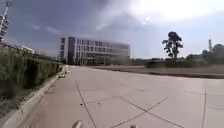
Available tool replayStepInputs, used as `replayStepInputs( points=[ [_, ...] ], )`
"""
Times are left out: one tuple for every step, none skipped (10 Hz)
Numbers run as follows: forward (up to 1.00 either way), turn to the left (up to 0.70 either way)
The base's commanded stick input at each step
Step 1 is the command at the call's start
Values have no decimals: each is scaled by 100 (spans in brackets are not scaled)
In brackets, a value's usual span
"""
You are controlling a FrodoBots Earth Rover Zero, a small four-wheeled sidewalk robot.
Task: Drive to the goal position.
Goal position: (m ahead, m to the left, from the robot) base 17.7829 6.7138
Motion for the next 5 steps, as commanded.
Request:
replayStepInputs(
  points=[
    [70,0],
    [70,5],
    [70,34],
    [70,26],
    [70,6]
  ],
)
